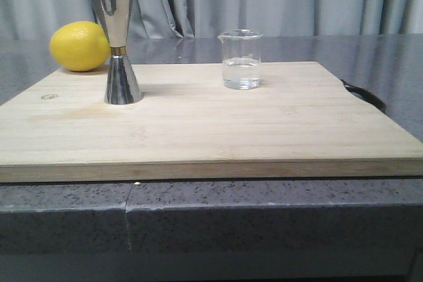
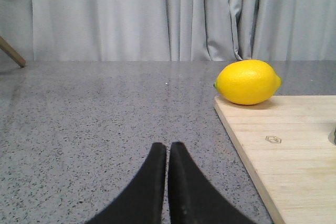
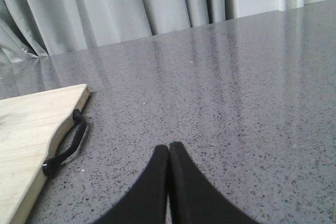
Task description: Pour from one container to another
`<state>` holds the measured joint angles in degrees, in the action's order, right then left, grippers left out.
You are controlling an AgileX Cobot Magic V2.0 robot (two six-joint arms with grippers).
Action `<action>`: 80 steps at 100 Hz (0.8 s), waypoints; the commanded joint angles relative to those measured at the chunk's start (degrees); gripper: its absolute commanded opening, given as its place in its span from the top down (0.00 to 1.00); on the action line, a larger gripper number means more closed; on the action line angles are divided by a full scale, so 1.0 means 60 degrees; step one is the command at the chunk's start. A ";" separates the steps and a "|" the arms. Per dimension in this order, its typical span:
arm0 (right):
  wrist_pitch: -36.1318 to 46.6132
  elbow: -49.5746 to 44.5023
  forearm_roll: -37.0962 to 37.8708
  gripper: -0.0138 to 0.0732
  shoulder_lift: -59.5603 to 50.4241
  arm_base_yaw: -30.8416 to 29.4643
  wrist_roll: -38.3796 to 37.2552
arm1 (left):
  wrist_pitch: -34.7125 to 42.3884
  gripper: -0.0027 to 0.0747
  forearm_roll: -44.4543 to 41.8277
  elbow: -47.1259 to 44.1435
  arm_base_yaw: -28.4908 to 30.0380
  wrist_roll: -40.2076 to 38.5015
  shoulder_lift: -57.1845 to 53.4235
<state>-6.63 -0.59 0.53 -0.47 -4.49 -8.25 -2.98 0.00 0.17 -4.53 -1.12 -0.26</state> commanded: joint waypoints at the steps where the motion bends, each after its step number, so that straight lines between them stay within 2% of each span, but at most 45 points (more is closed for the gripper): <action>1: 0.0786 -0.0251 0.0066 0.90 -0.0174 -0.0012 0.0069 | 0.0772 0.99 0.0000 -0.0118 0.0010 -0.0098 -0.0261; 13: 0.0885 -0.0251 0.0179 0.90 -0.0174 -0.0012 0.0069 | 0.0772 0.99 0.0000 -0.0118 0.0010 -0.0098 -0.0261; 27: 0.1105 -0.0251 0.1100 0.90 -0.0174 -0.0012 0.0069 | 0.0772 0.99 0.0000 -0.0118 0.0010 -0.0098 -0.0261; 48: 0.1399 -0.0251 0.1103 0.90 -0.0174 -0.0012 0.0069 | 0.0812 0.99 0.0000 -0.0118 0.0010 -0.0098 -0.0261; 69: 0.2351 -0.0190 0.1103 0.90 -0.0174 -0.0012 0.0069 | 0.1286 0.99 0.0373 -0.0046 0.0010 -0.0098 -0.0261; 80: 0.2089 0.0157 0.1103 0.90 -0.0174 -0.0012 0.0069 | 0.1304 0.99 0.0621 0.0338 0.0010 -0.0098 -0.0261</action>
<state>1.81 -0.59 6.72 -0.47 -4.49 -8.25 -0.40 2.23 0.41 -4.53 -1.12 -0.26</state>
